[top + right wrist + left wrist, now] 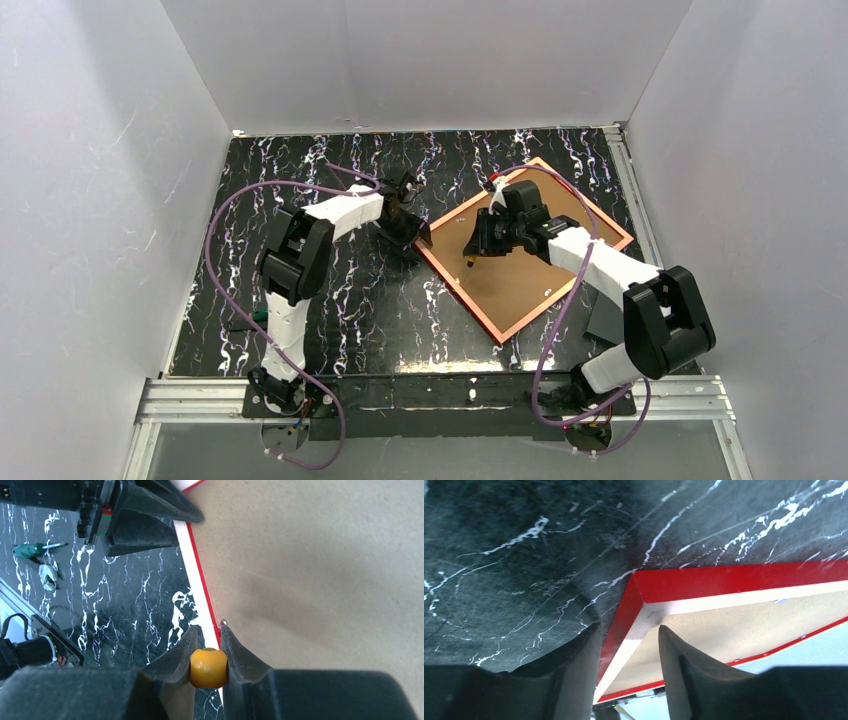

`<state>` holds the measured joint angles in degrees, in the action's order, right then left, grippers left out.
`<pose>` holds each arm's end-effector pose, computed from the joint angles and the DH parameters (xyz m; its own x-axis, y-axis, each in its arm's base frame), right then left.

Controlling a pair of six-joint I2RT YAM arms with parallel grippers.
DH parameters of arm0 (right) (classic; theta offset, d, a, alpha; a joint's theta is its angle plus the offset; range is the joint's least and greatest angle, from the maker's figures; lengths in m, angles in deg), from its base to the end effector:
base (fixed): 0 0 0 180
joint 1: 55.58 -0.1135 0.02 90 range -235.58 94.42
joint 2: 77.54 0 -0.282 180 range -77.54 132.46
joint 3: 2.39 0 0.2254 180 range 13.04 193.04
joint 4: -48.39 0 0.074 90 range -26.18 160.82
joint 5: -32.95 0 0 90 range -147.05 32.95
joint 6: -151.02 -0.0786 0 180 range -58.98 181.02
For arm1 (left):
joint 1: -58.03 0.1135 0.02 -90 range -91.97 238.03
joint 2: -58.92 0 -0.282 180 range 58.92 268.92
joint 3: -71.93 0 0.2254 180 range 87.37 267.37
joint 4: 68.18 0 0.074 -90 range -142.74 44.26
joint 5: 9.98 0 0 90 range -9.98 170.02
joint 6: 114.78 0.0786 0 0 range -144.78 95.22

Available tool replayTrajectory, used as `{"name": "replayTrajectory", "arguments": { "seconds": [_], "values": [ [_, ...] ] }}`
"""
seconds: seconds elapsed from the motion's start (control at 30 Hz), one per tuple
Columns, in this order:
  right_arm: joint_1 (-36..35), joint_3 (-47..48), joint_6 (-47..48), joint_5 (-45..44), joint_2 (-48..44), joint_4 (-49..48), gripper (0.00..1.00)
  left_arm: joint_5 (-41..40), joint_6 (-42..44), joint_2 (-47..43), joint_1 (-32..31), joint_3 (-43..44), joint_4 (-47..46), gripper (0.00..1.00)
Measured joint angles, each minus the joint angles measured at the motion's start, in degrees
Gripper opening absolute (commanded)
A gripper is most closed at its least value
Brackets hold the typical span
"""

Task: Take the photo out of the frame

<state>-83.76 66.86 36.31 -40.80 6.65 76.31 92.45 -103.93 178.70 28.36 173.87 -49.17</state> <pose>0.2706 0.1699 0.2343 -0.8098 0.0215 -0.5863 -0.3255 0.8150 0.4793 0.4220 -0.2599 0.1988 -0.7198 -0.6937 -0.0238 -0.3926 0.4352 -0.8102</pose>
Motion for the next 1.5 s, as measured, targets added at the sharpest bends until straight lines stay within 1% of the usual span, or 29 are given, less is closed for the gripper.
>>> {"name": "replayTrajectory", "arguments": {
  "seconds": [0.23,0.3,0.6,0.8,0.93,1.07,1.5],
  "values": [
    [-2.67,0.04,1.25,-1.51,1.62,-4.11,0.01,2.40,-3.63,0.00,1.07,0.02,1.90,0.08],
    [-2.75,0.31,1.42,-2.27,2.56,-4.15,0.01,3.54,-3.15,0.02,1.18,0.00,2.67,0.04],
    [-3.58,3.48,2.75,-5.60,8.74,-4.70,0.01,6.97,-4.42,-0.22,1.51,-2.14,1.88,0.01],
    [-5.29,4.07,3.23,-8.20,9.40,-5.11,0.01,7.17,-3.87,-0.22,1.84,-1.99,2.54,0.00],
    [-6.36,3.52,2.78,-9.92,8.57,-5.07,0.01,6.32,-2.73,-0.22,2.14,-1.14,5.18,0.00],
    [-6.88,0.59,2.19,-10.99,5.38,-4.83,0.01,6.01,-1.81,-0.20,2.75,-0.76,7.10,0.00],
    [-7.04,-4.07,2.23,-12.70,0.07,-4.55,0.01,5.14,1.09,0.59,3.39,1.01,9.81,0.00]
  ]
}}
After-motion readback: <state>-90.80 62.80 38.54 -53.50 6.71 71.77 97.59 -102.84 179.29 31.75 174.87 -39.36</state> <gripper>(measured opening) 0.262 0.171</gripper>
